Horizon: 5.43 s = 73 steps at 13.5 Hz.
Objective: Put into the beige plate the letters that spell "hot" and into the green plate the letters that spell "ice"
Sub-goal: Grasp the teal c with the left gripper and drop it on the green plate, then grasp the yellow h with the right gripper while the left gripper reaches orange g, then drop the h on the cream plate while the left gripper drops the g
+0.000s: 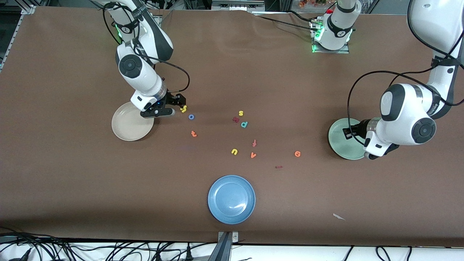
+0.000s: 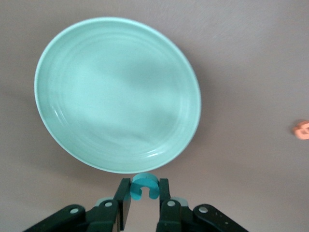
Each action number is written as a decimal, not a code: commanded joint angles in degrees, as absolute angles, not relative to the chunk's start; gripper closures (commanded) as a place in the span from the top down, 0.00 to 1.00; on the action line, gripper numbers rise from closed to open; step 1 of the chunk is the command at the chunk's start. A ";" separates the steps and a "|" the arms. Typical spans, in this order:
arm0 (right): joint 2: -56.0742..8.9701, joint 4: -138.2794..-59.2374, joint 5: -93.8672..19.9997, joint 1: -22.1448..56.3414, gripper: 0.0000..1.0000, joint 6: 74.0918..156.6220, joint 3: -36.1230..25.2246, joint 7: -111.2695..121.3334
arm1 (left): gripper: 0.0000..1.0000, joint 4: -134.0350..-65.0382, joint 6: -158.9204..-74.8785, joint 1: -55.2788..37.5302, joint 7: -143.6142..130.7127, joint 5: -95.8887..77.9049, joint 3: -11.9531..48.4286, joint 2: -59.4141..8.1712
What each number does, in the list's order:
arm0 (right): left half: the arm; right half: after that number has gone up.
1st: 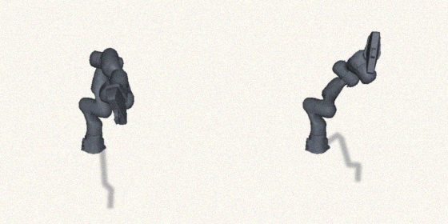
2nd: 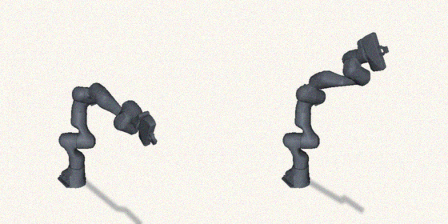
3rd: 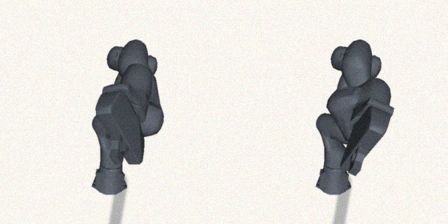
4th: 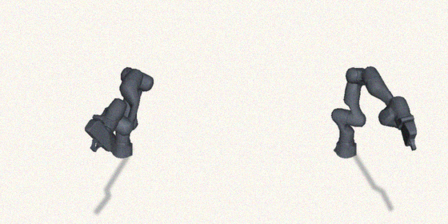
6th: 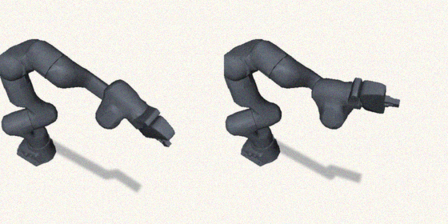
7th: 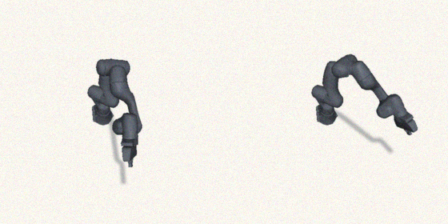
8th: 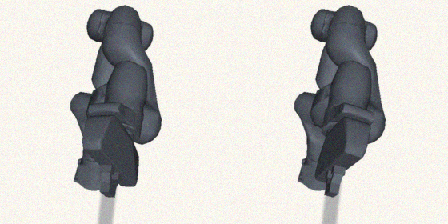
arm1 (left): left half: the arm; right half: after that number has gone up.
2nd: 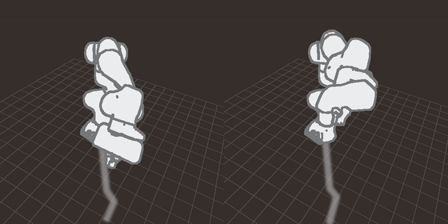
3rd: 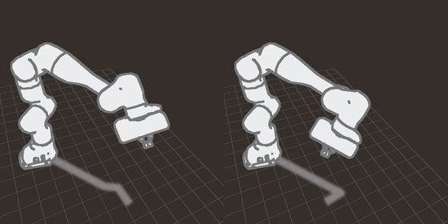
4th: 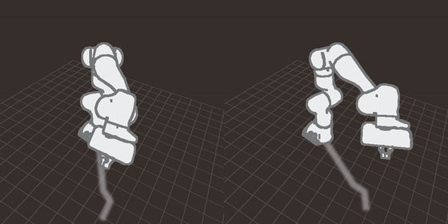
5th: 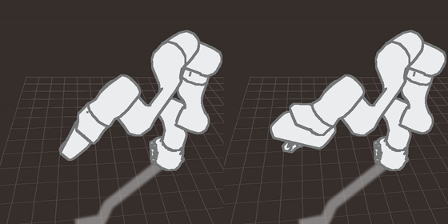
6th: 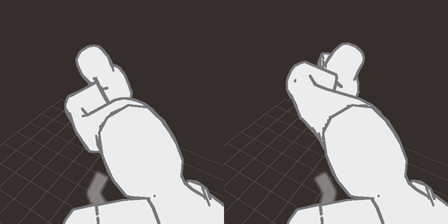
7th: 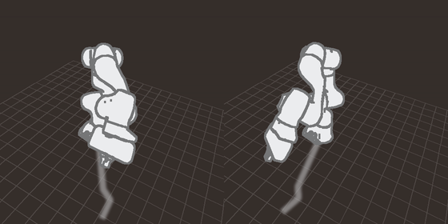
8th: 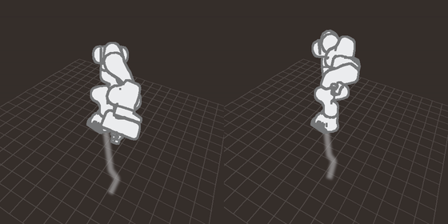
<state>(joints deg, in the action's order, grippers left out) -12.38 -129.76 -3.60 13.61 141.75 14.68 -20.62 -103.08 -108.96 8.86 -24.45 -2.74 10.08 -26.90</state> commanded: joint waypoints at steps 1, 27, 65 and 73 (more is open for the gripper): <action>-14.75 -131.83 -0.54 12.74 1.00 147.02 16.69 -21.45 | 0.00 -103.62 -111.17 9.23 -21.10 -3.60 10.28 -30.75; -24.61 -134.91 10.11 15.38 0.96 155.74 16.88 -21.45 | 1.00 -89.91 -127.60 -2.81 -53.26 -8.61 12.48 -42.09; -7.21 -134.65 8.35 -5.98 1.00 136.14 16.70 9.14 | 0.00 -90.70 -99.76 11.76 -19.01 -2.38 12.31 -33.05; -10.10 -131.58 0.19 -5.10 0.99 136.23 17.22 8.44 | 0.05 -94.57 -107.66 15.03 -15.29 3.43 12.13 -39.29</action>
